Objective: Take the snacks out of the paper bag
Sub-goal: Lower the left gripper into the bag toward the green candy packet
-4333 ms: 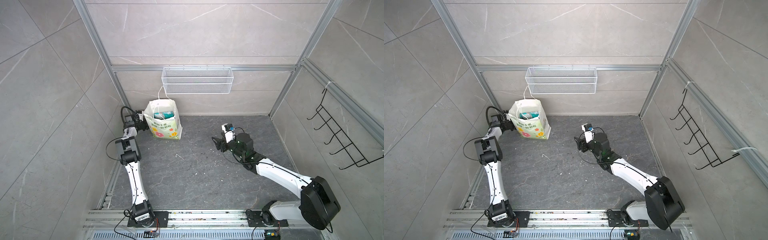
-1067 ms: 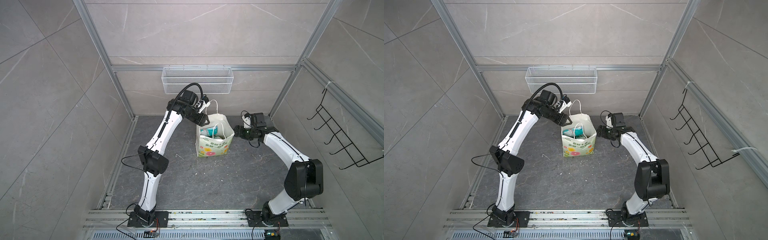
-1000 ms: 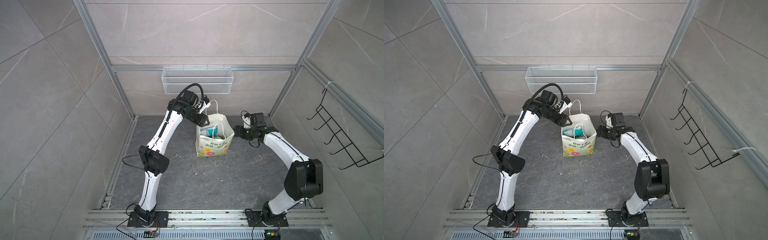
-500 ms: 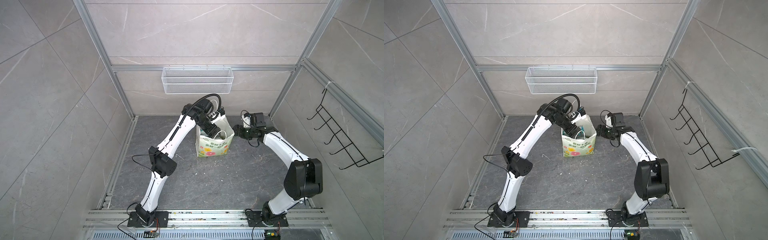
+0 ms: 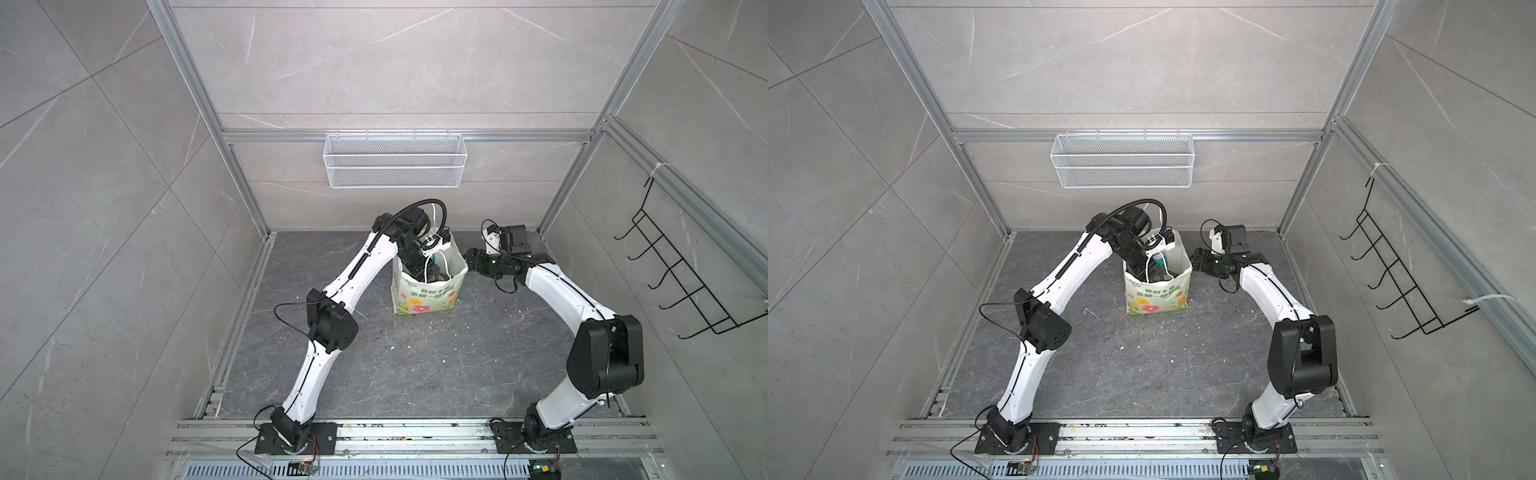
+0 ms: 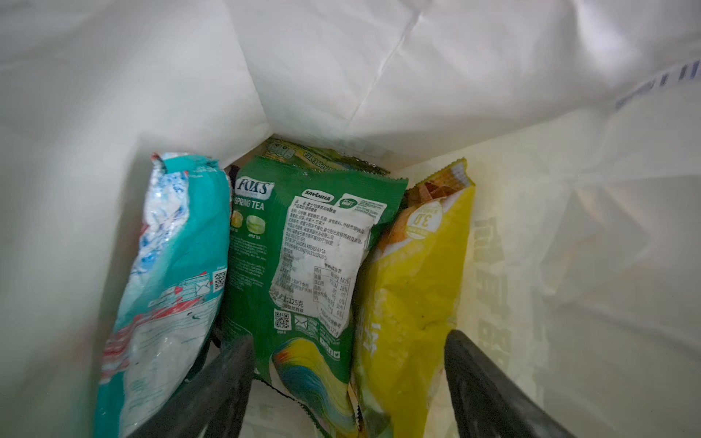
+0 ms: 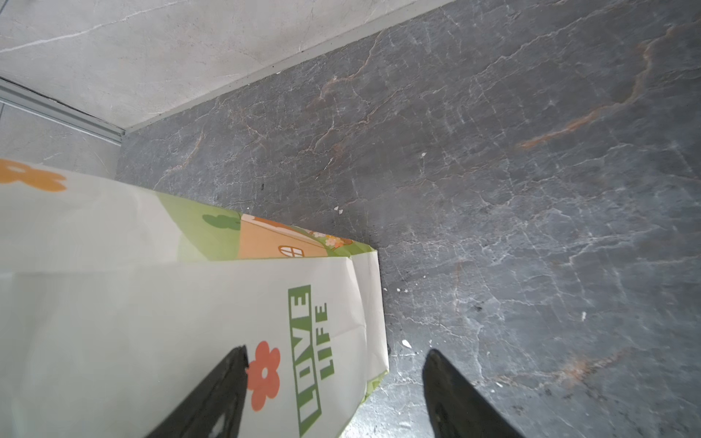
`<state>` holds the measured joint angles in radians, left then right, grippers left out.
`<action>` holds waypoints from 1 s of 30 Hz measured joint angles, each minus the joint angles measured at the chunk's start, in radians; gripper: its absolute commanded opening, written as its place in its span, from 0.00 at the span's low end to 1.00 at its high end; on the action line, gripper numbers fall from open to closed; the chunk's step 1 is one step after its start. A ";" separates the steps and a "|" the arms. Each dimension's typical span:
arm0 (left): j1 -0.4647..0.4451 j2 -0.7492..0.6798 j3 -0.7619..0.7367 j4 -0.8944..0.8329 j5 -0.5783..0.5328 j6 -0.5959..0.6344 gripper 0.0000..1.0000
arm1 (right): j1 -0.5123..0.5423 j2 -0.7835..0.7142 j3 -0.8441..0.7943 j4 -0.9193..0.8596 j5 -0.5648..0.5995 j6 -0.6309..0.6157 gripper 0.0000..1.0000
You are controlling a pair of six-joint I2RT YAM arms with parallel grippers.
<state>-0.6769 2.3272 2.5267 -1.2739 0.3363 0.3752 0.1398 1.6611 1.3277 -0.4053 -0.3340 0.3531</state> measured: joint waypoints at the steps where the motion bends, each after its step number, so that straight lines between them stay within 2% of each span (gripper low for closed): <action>1: -0.002 0.001 -0.020 0.005 -0.004 0.002 0.71 | 0.000 0.000 0.000 0.002 -0.003 0.003 0.75; 2: -0.003 0.002 -0.034 0.006 -0.006 0.003 0.69 | 0.000 0.000 -0.001 0.006 -0.007 0.010 0.75; 6: -0.003 0.004 -0.054 0.019 -0.026 0.006 0.49 | 0.000 0.000 -0.013 0.028 -0.011 0.021 0.75; 8: -0.004 0.004 -0.054 0.032 -0.035 0.006 0.34 | 0.000 0.000 -0.018 0.029 -0.011 0.021 0.75; 11: -0.004 0.004 -0.054 0.050 -0.056 0.012 0.20 | 0.000 0.000 -0.019 0.029 -0.011 0.021 0.75; 17: -0.004 0.003 -0.054 0.069 -0.097 0.014 0.03 | 0.000 0.000 -0.019 0.033 -0.009 0.021 0.76; 19: -0.004 0.001 -0.054 0.072 -0.104 0.017 0.00 | 0.000 0.000 -0.019 0.036 -0.006 0.021 0.76; 30: -0.003 -0.072 -0.035 0.071 -0.155 0.014 0.00 | 0.000 -0.008 -0.019 0.036 0.008 0.021 0.76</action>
<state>-0.6804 2.2551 2.4920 -1.2034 0.1814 0.3897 0.1398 1.6527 1.3087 -0.3691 -0.3256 0.3737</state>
